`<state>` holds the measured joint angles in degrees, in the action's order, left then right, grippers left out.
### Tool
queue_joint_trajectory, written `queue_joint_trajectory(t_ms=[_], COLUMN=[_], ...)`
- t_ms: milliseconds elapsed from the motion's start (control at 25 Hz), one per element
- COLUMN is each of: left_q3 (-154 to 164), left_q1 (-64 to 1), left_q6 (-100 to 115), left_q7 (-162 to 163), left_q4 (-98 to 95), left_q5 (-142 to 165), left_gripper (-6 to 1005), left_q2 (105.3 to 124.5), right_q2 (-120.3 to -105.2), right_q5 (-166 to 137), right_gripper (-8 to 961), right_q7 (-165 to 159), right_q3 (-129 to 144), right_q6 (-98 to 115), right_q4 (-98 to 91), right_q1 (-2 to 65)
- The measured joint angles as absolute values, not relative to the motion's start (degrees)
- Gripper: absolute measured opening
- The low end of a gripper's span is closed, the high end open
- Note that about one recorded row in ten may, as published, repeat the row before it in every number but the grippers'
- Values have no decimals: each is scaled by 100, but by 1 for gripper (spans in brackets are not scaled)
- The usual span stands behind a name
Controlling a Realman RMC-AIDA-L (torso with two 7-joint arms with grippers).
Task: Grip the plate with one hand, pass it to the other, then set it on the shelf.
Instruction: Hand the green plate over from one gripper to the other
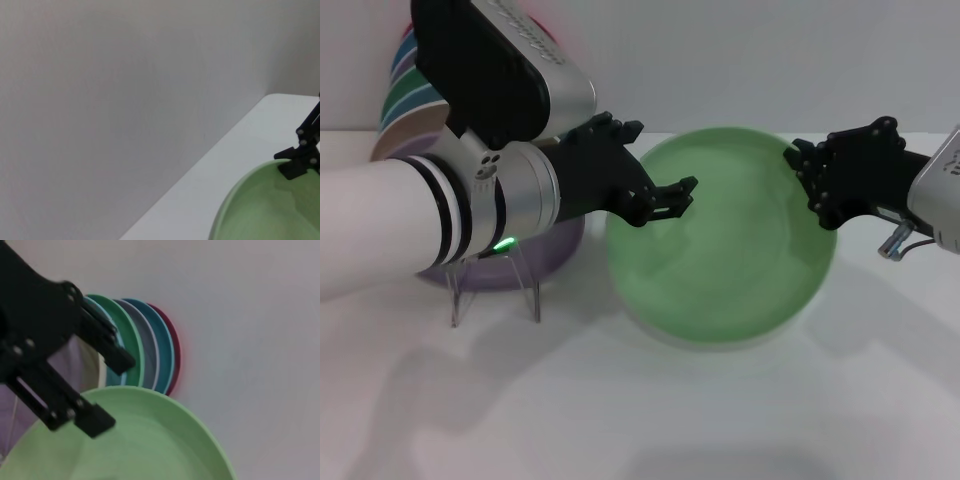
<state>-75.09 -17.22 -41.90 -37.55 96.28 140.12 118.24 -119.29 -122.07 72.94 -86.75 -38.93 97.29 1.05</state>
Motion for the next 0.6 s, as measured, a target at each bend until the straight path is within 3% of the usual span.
queue_joint_trajectory(t_ms=[480, 600], left_q3=[-7512, -7495], left_q1=[-1798, -1823], left_q6=[-4189, -4219], left_q7=[-3760, -3758], left_q4=[9505, 9474], left_q5=[14074, 14172], left_gripper=[758, 675], left_q2=[11823, 11820], right_q2=[-11932, -11934], right_q5=[-12207, -12207], right_gripper=[18, 19], right_q7=[7301, 7303], right_q3=[-8496, -8483], right_q6=[-3896, -3895], right_q4=[9989, 10007], right_q1=[-118, -127])
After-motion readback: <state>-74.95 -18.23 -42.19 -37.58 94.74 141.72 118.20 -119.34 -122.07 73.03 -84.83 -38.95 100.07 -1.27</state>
